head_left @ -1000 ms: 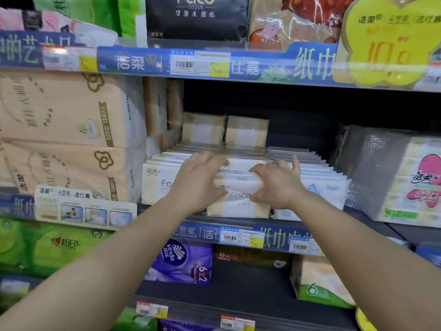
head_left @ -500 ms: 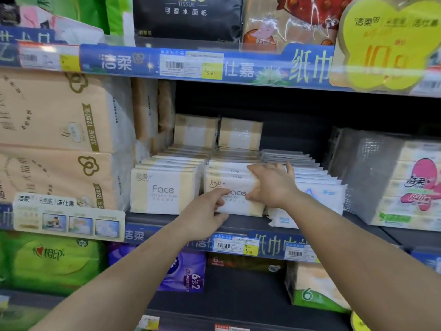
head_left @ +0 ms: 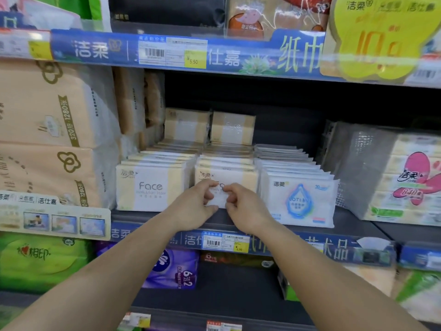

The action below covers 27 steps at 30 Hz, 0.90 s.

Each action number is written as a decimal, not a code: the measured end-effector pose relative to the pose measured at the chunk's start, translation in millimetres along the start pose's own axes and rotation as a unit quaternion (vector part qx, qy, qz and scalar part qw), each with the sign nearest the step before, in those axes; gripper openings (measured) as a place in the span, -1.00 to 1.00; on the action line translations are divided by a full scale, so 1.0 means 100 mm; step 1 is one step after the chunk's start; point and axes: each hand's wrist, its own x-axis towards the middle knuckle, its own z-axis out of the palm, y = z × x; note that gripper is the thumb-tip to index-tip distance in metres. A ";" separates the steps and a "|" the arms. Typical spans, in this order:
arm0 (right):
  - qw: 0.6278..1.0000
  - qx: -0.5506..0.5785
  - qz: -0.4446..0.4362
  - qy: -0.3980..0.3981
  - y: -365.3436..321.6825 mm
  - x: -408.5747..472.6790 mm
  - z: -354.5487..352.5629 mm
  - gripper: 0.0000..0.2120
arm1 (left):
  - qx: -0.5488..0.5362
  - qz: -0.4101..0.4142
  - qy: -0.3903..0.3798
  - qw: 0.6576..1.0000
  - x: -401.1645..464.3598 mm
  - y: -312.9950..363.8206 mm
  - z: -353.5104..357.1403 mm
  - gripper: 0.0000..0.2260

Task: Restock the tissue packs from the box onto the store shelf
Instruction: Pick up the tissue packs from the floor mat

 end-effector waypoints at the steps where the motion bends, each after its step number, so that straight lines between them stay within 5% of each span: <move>1: 1.000 0.023 0.011 0.010 -0.01 0.04 -0.01 -0.61 | -0.008 -0.011 0.012 1.000 0.02 0.01 0.01 -0.44; 5: 0.993 0.096 0.059 0.036 -0.03 0.16 -0.02 -0.59 | -0.033 -0.048 0.062 0.996 0.08 0.07 0.08 -0.34; 14: 0.990 0.120 0.039 -0.070 -0.01 0.09 -0.07 -0.41 | 0.022 -0.093 0.071 0.993 0.02 0.30 0.17 -0.30; 21: 0.991 0.134 -0.019 -0.017 -0.24 -0.16 0.07 -0.57 | 0.011 -0.077 0.157 0.985 -0.68 0.29 0.01 -0.46; 27: 0.992 -0.033 -0.119 -0.027 -1.01 -0.50 0.70 -0.61 | 0.087 -0.182 0.179 0.963 -1.59 -0.27 -0.53 -0.46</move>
